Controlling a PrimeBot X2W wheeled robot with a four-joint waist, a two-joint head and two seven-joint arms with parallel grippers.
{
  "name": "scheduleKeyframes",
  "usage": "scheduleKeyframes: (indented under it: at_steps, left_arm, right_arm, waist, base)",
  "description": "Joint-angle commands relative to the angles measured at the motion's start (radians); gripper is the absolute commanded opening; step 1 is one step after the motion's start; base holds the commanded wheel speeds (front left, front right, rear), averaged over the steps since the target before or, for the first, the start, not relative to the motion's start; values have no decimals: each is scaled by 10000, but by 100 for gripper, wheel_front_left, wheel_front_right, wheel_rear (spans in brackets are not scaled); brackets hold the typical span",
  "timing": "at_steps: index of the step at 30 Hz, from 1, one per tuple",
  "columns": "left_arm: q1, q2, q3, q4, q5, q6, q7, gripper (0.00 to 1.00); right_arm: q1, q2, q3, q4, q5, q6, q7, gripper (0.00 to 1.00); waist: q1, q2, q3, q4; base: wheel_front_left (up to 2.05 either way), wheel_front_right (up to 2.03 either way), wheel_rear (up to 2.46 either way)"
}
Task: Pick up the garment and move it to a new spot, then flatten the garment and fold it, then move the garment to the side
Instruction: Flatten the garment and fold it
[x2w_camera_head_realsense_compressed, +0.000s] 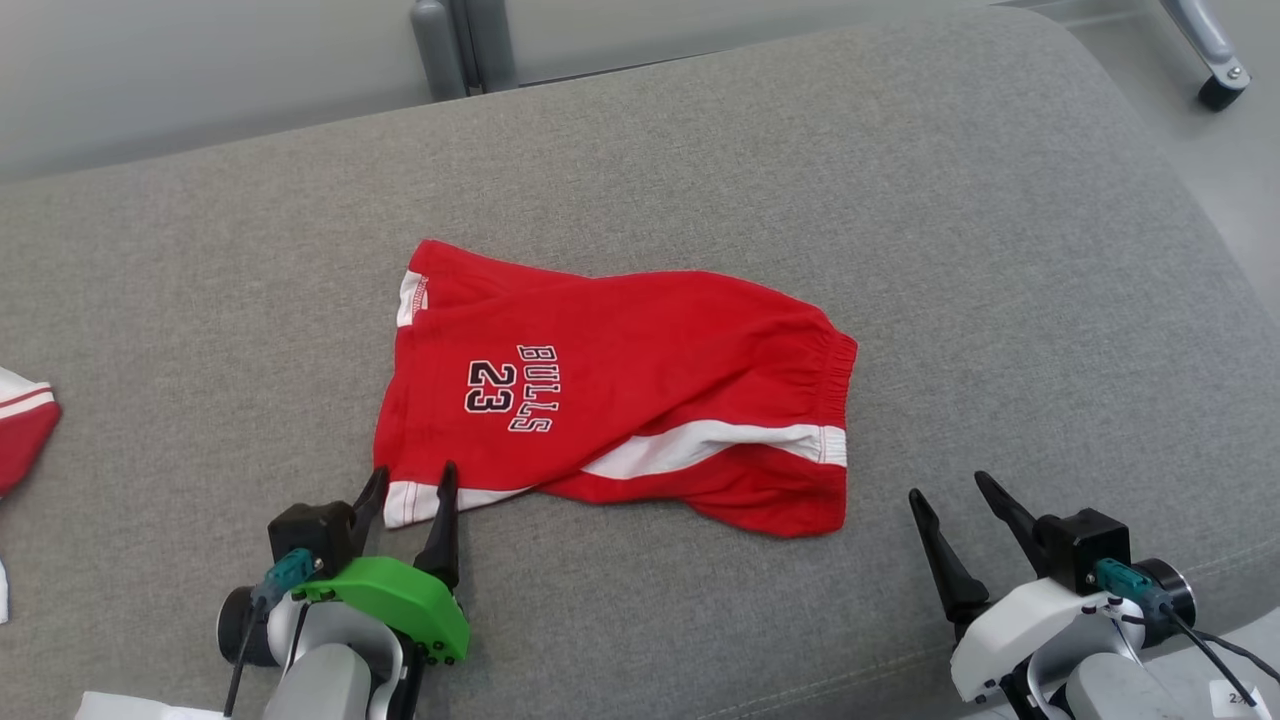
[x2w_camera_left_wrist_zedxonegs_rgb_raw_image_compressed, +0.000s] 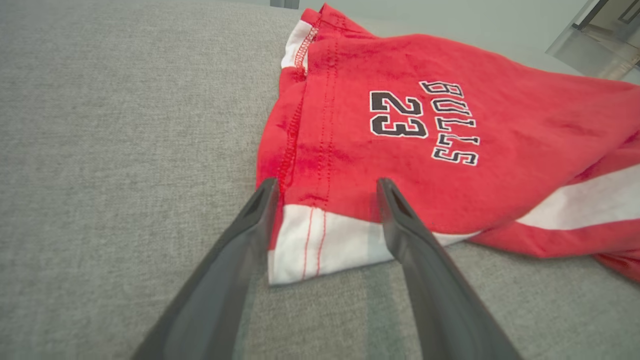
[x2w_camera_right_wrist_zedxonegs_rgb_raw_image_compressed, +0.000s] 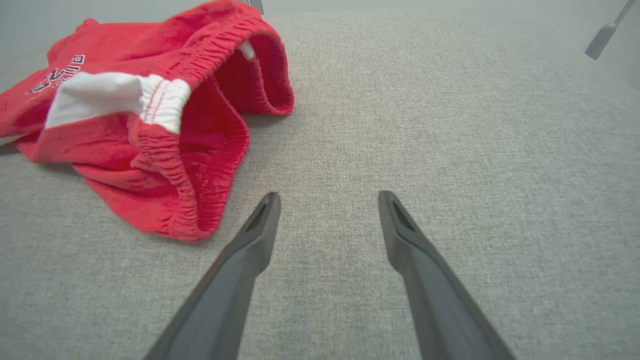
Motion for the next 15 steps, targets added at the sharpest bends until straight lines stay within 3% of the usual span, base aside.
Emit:
scheduleKeyframes:
  at_steps: [1, 8, 10, 11, 12, 15]
  left_arm:
    - [-207, 48, 21, 80, 54, 47, -6, 100]
    - [-302, 46, 59, 354, -34, 80, -6, 100]
    - [-342, 48, 61, 431, -111, 61, -6, 88]
    - [-364, 48, 47, 462, -110, 53, -6, 58]
    - [-381, 46, 36, 465, -86, 48, -6, 49]
    - [-390, 46, 40, 493, -66, 31, -6, 36]
  right_arm:
    - [17, 1, -38, -39, -75, -14, -29, 100]
    - [18, 106, -212, -91, -99, -14, -29, 100]
    - [37, 163, -256, -103, -133, -14, -29, 100]
    - [35, 177, -284, -112, -144, -14, -29, 100]
    - [20, 187, -306, -123, -157, -14, -29, 100]
    - [-30, 267, -437, -159, -180, -14, -29, 100]
  waist:
    - [0, 0, 16, -40]
    - [0, 0, 118, -57]
    - [0, 0, 145, -38]
    - [0, 0, 155, -30]
    - [0, 0, 164, -25]
    - [0, 0, 183, -16]
  base:
    - [0, 0, 0]
    - [0, 0, 0]
    - [0, 0, 0]
    - [0, 0, 0]
    - [0, 0, 0]
    - [0, 0, 0]
